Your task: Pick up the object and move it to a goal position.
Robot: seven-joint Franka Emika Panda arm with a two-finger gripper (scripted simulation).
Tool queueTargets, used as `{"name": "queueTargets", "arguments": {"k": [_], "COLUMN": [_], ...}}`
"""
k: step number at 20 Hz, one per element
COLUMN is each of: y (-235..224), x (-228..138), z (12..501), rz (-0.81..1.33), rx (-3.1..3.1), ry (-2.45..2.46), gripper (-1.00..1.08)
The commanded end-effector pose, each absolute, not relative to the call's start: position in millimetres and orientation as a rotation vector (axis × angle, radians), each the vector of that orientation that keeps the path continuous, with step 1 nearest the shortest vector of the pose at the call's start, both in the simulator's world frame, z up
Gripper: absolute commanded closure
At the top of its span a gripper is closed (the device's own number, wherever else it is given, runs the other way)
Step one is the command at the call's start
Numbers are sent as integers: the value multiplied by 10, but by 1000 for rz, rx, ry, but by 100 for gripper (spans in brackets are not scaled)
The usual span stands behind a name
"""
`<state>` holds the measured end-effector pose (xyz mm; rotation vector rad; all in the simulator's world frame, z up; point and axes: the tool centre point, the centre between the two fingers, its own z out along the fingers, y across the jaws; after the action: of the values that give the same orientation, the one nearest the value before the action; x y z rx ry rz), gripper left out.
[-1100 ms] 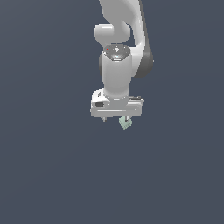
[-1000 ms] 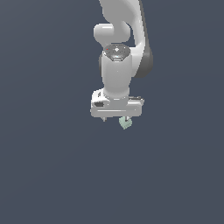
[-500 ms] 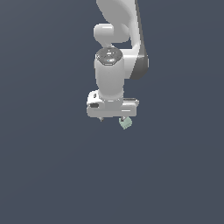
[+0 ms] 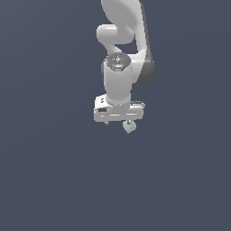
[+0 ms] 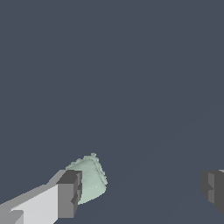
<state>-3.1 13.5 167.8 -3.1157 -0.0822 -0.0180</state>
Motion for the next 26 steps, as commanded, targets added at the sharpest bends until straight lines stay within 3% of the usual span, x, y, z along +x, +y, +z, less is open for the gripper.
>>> {"name": "queueTargets", "arguments": {"k": [1,15,26], "y": [215,760,814], "x": [-102,-720,-794], "z": [1582,966,857], "rz": [-15,-1,1], "rx": [-3118,-3062,-3049], "ry": [-155,-700,-754], "gripper": [-92,-92,-92]}}
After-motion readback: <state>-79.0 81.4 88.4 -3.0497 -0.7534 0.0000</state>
